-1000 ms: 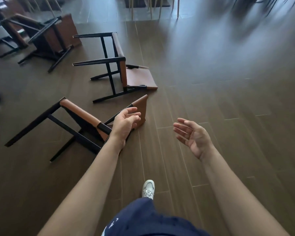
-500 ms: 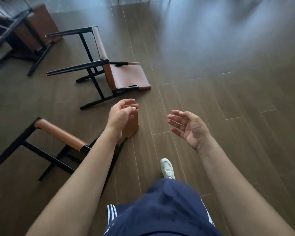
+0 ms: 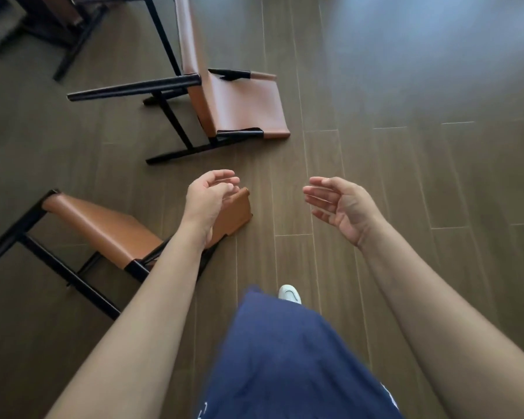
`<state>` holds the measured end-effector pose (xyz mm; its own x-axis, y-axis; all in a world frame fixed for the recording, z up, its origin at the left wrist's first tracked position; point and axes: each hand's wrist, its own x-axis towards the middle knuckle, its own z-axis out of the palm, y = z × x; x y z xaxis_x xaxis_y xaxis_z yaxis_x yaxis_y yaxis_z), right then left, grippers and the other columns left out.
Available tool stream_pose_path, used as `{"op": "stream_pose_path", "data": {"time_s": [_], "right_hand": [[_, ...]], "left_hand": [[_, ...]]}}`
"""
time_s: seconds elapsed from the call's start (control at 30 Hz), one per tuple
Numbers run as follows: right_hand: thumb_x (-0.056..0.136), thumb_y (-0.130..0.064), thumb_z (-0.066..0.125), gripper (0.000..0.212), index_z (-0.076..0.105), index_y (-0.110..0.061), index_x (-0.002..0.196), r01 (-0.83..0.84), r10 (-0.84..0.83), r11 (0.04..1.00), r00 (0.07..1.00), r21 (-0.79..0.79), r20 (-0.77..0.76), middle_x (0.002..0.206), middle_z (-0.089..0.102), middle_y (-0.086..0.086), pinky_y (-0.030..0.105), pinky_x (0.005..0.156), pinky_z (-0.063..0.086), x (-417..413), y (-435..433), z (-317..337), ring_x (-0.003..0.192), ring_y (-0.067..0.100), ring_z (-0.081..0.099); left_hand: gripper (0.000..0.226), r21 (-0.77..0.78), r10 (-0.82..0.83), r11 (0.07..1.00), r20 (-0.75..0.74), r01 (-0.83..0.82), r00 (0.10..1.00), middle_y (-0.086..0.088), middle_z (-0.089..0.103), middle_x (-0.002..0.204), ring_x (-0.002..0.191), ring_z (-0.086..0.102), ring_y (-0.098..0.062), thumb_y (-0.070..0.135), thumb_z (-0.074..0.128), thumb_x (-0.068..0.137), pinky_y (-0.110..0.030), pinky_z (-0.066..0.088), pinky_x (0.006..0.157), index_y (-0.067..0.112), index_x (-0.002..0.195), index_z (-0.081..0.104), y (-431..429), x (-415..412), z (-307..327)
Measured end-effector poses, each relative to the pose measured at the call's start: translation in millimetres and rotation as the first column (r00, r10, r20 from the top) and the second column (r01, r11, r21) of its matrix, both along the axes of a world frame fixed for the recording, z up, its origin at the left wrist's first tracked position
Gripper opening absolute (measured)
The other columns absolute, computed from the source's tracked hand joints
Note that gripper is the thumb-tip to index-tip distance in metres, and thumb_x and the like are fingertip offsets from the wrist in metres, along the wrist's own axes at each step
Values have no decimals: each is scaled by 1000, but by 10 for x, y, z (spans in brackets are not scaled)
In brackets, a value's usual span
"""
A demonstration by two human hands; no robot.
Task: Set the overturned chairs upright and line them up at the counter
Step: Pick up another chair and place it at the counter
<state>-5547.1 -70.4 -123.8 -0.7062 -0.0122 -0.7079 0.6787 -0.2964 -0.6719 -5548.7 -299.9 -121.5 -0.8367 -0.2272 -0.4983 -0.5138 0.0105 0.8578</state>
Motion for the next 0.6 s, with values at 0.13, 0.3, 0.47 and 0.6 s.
{"op": "stream_pose_path", "data": {"time_s": [0.13, 0.3, 0.47, 0.6], "right_hand": [[96, -18, 49, 20, 69, -16, 96, -21, 21, 1000, 999, -14, 42, 97, 73, 4, 31, 82, 49, -405, -151, -250, 92, 17, 69], [96, -16, 50, 18, 68, -17, 94, -44, 43, 999, 996, 10, 81, 95, 72, 4, 30, 80, 48, -999, -442, -623, 96, 20, 67], [95, -14, 51, 18, 69, -16, 96, -70, 65, 997, 992, 46, 104, 99, 72, 7, 33, 84, 49, -1507, -639, -1043, 99, 21, 67], [95, -14, 51, 19, 68, -13, 104, -99, 91, 994, 985, 45, 147, 101, 72, 8, 31, 80, 48, -1792, -770, -1436, 98, 20, 67]], "left_hand": [[23, -23, 43, 999, 30, -42, 999, -8, 71, 107, 102, 68, -21, -1, 54, 92, -29, 56, 85, 10, 108, 66, -89, -306, -233], [25, -82, -7, 997, 81, 14, 997, -7, 71, 106, 104, 66, -18, -1, 57, 91, -29, 55, 88, 7, 112, 65, -164, -840, -615], [24, -123, -68, 989, 115, 82, 991, -6, 71, 104, 106, 65, -20, -3, 58, 89, -32, 53, 90, 10, 106, 66, -145, -1337, -1050], [25, -110, -106, 986, 135, 121, 985, -11, 70, 107, 103, 65, -18, -1, 66, 85, -25, 51, 89, 6, 109, 65, -121, -1588, -1445]]}}
